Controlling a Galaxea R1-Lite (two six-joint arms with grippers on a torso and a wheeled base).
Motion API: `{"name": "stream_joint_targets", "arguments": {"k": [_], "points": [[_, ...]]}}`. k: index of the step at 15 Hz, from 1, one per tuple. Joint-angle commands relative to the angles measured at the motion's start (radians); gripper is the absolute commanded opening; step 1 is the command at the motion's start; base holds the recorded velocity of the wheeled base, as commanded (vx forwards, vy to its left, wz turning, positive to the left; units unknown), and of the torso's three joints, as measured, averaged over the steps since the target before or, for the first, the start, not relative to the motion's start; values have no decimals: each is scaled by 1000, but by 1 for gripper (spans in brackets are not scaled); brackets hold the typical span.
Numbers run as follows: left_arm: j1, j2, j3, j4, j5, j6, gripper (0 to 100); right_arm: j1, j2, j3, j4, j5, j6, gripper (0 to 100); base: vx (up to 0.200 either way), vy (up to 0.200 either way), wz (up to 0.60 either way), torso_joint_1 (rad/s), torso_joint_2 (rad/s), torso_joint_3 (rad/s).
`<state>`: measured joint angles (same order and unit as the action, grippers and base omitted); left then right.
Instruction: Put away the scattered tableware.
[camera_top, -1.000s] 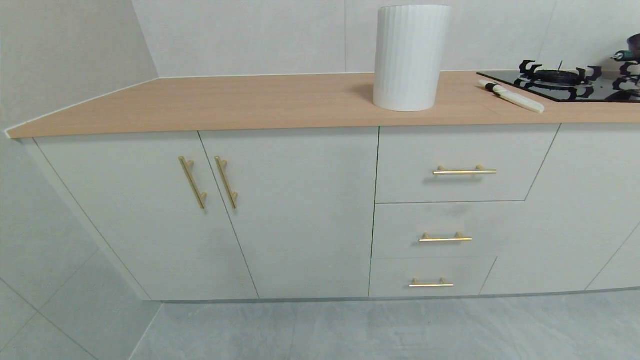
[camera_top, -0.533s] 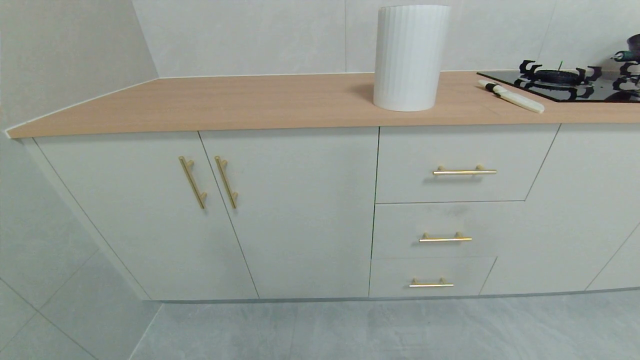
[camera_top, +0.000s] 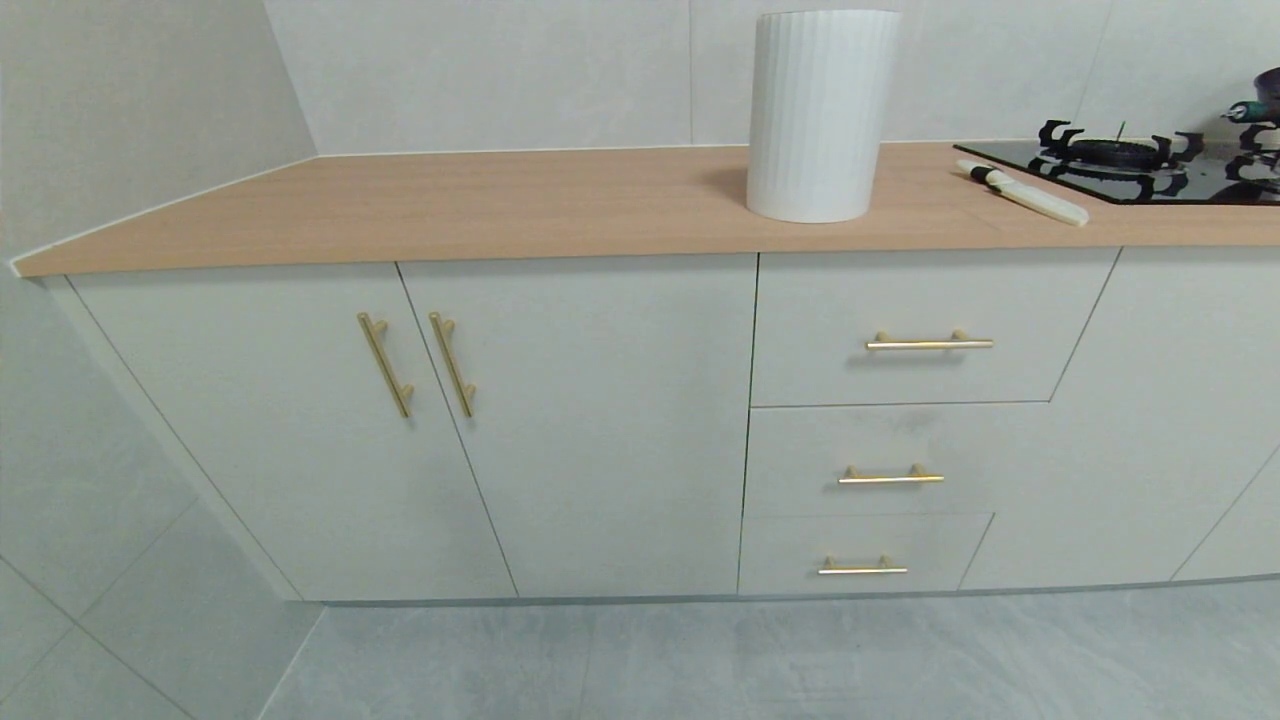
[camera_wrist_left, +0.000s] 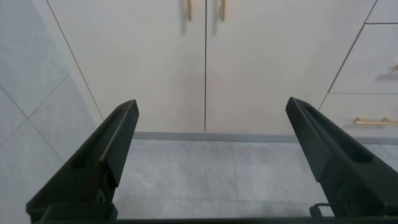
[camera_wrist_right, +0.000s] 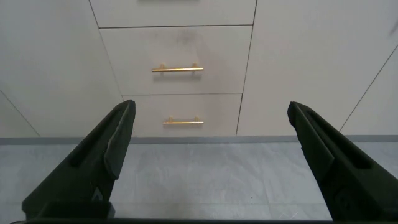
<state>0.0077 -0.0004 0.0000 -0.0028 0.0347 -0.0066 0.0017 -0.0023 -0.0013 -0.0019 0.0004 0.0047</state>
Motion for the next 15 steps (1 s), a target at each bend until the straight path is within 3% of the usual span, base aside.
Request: {"name": "stream_joint_targets", "arguments": {"k": [1, 9, 15], "points": [[0, 0, 0, 0, 1, 0, 100, 0, 2, 0, 2, 0, 0, 100, 0, 0, 0, 0, 0, 0], [0, 0, 0, 0, 1, 0, 100, 0, 2, 0, 2, -2, 0, 100, 0, 0, 0, 0, 0, 0], [0, 0, 0, 0, 1, 0, 100, 1, 2, 0, 2, -2, 0, 100, 200, 0, 0, 2, 0, 3]]}}
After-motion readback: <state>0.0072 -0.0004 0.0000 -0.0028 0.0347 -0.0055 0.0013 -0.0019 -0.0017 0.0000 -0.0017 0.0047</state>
